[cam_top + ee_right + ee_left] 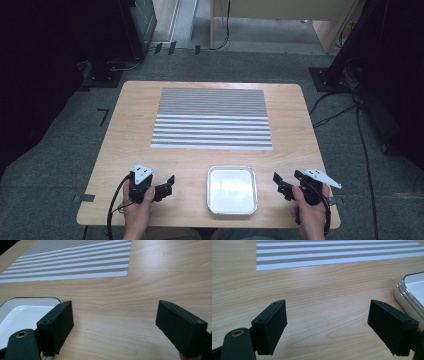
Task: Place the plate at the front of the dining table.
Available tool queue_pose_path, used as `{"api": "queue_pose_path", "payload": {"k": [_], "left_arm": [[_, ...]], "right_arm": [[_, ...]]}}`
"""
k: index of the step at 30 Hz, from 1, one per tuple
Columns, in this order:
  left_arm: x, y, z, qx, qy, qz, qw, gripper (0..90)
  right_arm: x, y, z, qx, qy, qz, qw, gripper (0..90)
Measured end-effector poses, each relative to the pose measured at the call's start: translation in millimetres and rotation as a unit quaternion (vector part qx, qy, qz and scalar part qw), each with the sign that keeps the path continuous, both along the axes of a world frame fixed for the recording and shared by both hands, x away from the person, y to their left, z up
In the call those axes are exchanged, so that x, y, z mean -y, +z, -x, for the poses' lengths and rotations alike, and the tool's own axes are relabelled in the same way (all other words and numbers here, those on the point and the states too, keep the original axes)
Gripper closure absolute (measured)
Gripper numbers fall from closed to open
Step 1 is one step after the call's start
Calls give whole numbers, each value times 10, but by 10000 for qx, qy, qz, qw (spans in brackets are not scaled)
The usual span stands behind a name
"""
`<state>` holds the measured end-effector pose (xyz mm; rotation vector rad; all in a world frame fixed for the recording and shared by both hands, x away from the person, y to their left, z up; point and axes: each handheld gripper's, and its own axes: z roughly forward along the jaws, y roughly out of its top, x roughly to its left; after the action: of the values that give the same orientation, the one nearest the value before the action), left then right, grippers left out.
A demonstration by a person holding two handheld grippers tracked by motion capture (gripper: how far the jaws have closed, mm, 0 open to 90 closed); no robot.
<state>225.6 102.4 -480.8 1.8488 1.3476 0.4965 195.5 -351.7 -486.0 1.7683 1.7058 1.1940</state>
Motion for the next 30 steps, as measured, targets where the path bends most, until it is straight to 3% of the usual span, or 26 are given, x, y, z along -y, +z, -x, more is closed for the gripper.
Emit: {"api": "queue_pose_path", "payload": {"k": [17, 30], "left_arm": [[241, -14, 31, -28, -264, 61, 9996, 159], [429, -26, 63, -55, -434, 78, 9990, 159]], "right_arm": [[-179, 29, 13, 87, 184, -122, 9997, 146], [-318, 35, 13, 83, 217, -68, 9997, 166]]}}
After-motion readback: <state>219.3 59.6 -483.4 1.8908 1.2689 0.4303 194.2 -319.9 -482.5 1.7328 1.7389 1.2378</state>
